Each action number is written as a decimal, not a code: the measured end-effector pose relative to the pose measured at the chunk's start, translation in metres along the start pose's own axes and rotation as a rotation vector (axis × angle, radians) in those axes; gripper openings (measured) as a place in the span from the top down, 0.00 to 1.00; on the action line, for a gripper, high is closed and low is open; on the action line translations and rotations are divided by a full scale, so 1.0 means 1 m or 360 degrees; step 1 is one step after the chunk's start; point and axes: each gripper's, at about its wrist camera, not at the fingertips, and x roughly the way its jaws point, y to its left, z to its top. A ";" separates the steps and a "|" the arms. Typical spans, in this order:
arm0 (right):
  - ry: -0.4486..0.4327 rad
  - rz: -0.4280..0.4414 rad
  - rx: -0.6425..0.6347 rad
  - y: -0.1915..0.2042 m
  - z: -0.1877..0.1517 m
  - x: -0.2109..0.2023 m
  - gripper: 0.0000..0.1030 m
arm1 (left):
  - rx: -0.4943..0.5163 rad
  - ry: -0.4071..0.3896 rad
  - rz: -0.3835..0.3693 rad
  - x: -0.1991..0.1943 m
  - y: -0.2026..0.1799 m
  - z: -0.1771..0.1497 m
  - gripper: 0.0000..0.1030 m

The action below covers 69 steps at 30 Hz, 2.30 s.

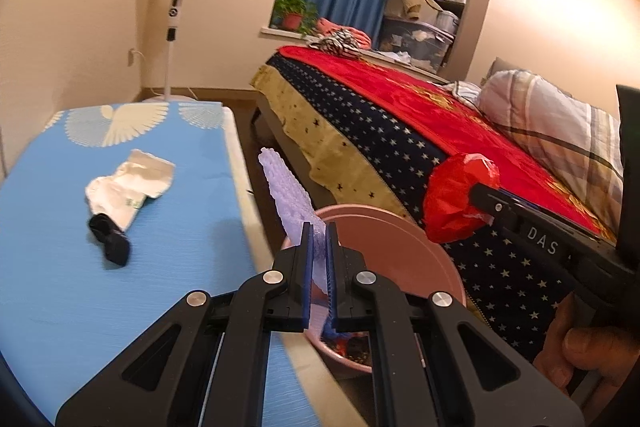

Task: Collect trash
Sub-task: 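Open both tools to drop the lavender mesh and red bag into the bin, then move both open tools back toward the black strap and white paper bag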

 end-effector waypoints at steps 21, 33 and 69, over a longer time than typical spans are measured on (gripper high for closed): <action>0.0044 -0.0116 0.0120 -0.023 -0.005 0.007 0.56 | -0.0153 0.0136 -0.0028 0.021 0.014 -0.012 0.69; 0.0072 0.0112 0.0119 0.018 -0.014 0.018 0.57 | -0.0373 0.0041 0.0302 -0.016 0.092 -0.018 0.69; 0.0334 0.0764 0.0134 0.163 -0.029 0.135 0.78 | -0.0475 0.0203 0.0494 0.044 0.186 -0.015 0.92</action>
